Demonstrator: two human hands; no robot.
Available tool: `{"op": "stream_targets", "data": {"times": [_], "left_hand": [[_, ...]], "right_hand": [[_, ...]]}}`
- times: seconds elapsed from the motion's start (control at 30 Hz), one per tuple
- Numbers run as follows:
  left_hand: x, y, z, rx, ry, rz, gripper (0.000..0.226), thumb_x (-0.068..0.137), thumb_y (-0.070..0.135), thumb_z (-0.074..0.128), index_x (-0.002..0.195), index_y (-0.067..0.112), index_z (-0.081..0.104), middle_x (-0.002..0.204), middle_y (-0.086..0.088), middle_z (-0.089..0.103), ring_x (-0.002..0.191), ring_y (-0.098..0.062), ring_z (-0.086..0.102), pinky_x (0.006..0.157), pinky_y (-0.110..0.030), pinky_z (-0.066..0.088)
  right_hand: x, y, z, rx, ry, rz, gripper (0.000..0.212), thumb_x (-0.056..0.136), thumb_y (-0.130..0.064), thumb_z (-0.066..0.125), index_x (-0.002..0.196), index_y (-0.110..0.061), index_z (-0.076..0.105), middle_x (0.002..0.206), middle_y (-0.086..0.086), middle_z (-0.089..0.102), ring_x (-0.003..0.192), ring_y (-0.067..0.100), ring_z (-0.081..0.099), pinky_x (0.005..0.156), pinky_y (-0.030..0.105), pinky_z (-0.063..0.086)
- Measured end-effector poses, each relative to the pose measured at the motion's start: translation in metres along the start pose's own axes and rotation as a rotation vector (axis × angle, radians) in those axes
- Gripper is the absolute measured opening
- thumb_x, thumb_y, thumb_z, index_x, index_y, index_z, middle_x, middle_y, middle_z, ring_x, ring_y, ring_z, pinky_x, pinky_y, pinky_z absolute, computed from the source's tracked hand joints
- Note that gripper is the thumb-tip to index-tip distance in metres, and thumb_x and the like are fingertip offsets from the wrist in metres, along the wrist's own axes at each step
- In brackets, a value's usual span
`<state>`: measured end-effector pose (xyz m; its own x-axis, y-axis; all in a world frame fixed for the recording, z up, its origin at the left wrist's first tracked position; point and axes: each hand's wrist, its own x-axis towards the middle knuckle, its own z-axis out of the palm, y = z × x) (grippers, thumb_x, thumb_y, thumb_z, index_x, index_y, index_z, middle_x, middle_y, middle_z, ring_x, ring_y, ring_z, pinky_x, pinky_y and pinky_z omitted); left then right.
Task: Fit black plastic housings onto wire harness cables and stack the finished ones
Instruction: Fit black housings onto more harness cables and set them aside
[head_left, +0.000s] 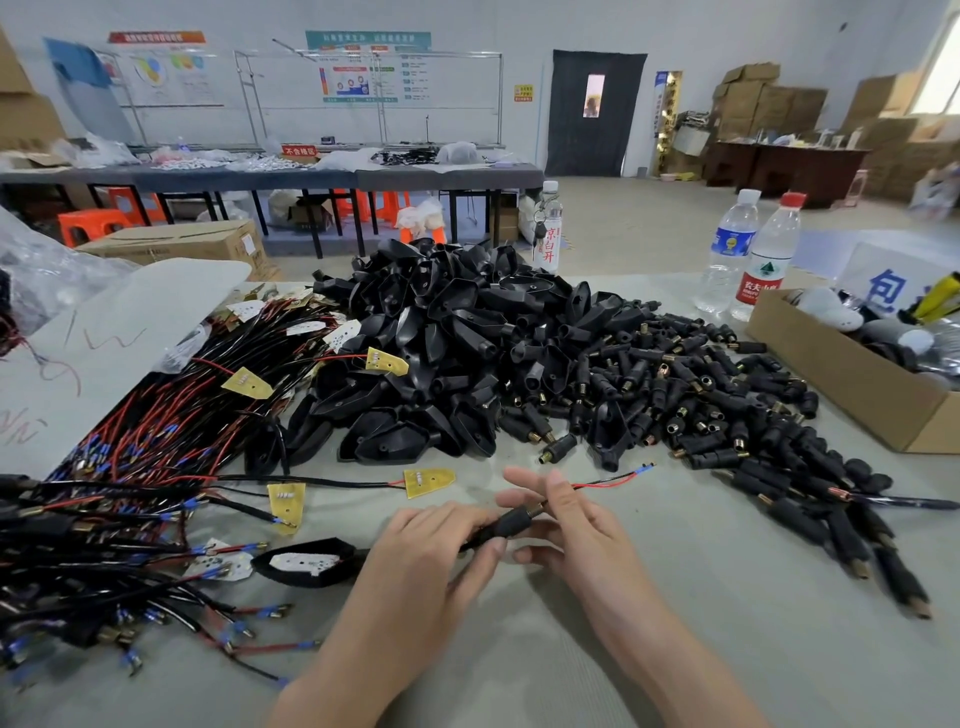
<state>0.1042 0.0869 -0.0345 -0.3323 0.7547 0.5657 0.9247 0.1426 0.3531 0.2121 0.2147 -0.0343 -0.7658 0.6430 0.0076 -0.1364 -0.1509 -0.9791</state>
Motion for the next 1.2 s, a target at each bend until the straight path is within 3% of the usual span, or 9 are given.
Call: {"op": "stream_targets", "data": {"times": [0.23, 0.33, 0.57, 0.7, 0.8, 0.9, 1.03, 1.2], "left_hand": [[0.000, -0.006, 0.000, 0.092, 0.048, 0.037, 0.028, 0.093, 0.040, 0.048, 0.098, 0.022, 0.070, 0.086, 0.017, 0.067, 0.083, -0.001, 0.053, 0.077, -0.023, 0.039], [0.000, -0.011, 0.002, 0.133, 0.021, 0.050, 0.030, 0.095, 0.040, 0.047, 0.100, 0.022, 0.071, 0.090, 0.016, 0.068, 0.083, -0.008, 0.063, 0.082, -0.029, 0.040], [0.001, -0.021, 0.000, 0.233, 0.023, 0.065, 0.025, 0.095, 0.039, 0.048, 0.094, 0.025, 0.068, 0.089, 0.016, 0.064, 0.086, -0.013, 0.060, 0.096, -0.038, 0.043], [0.001, -0.021, 0.004, 0.222, 0.025, 0.044, 0.028, 0.095, 0.040, 0.047, 0.094, 0.023, 0.069, 0.093, 0.014, 0.066, 0.089, -0.014, 0.062, 0.095, -0.036, 0.042], [0.001, -0.020, 0.005, 0.200, 0.034, 0.047, 0.027, 0.095, 0.039, 0.047, 0.093, 0.023, 0.069, 0.091, 0.013, 0.066, 0.085, -0.013, 0.063, 0.089, -0.031, 0.041], [0.001, -0.017, 0.008, 0.191, 0.019, 0.078, 0.027, 0.095, 0.040, 0.049, 0.096, 0.022, 0.069, 0.091, 0.012, 0.066, 0.086, -0.013, 0.064, 0.085, -0.029, 0.041], [0.000, -0.021, 0.001, 0.124, -0.003, -0.068, 0.034, 0.095, 0.048, 0.045, 0.111, 0.026, 0.065, 0.105, 0.016, 0.065, 0.099, -0.008, 0.060, 0.089, -0.029, 0.042], [-0.002, -0.034, -0.002, 0.090, -0.105, -0.200, 0.037, 0.098, 0.051, 0.043, 0.124, 0.030, 0.059, 0.113, 0.025, 0.054, 0.107, -0.002, 0.050, 0.096, -0.025, 0.042]], "right_hand": [[0.001, -0.006, -0.010, 0.067, 0.093, -0.044, 0.043, 0.090, -0.054, 0.046, 0.103, -0.028, 0.078, 0.095, 0.003, 0.075, 0.074, 0.014, 0.067, 0.063, 0.023, 0.054], [0.003, -0.007, -0.014, 0.088, 0.131, -0.045, 0.045, 0.089, -0.054, 0.048, 0.098, -0.023, 0.079, 0.089, 0.004, 0.075, 0.069, 0.016, 0.067, 0.060, 0.023, 0.054], [0.009, -0.012, -0.034, 0.329, 0.317, -0.016, 0.042, 0.096, -0.043, 0.050, 0.098, -0.008, 0.072, 0.076, 0.003, 0.070, 0.061, 0.013, 0.067, 0.056, 0.022, 0.056], [0.008, -0.011, -0.029, 0.371, 0.271, 0.056, 0.042, 0.092, -0.045, 0.054, 0.110, -0.011, 0.071, 0.085, 0.006, 0.070, 0.062, 0.016, 0.068, 0.054, 0.025, 0.057], [0.003, -0.003, -0.013, 0.300, 0.126, 0.138, 0.045, 0.082, -0.039, 0.068, 0.116, -0.010, 0.066, 0.095, 0.009, 0.073, 0.069, 0.023, 0.071, 0.060, 0.032, 0.059], [-0.001, 0.005, 0.000, 0.155, -0.009, 0.169, 0.043, 0.082, -0.035, 0.068, 0.115, -0.008, 0.066, 0.097, 0.010, 0.076, 0.081, 0.023, 0.072, 0.068, 0.030, 0.058], [0.001, 0.005, -0.005, 0.136, 0.051, 0.147, 0.022, 0.099, -0.022, 0.056, 0.111, -0.008, 0.069, 0.101, 0.008, 0.077, 0.084, 0.022, 0.074, 0.069, 0.029, 0.059], [0.003, 0.000, -0.014, 0.190, 0.132, 0.125, 0.021, 0.101, -0.019, 0.053, 0.113, -0.010, 0.069, 0.107, 0.008, 0.076, 0.083, 0.021, 0.073, 0.069, 0.029, 0.059]]}}
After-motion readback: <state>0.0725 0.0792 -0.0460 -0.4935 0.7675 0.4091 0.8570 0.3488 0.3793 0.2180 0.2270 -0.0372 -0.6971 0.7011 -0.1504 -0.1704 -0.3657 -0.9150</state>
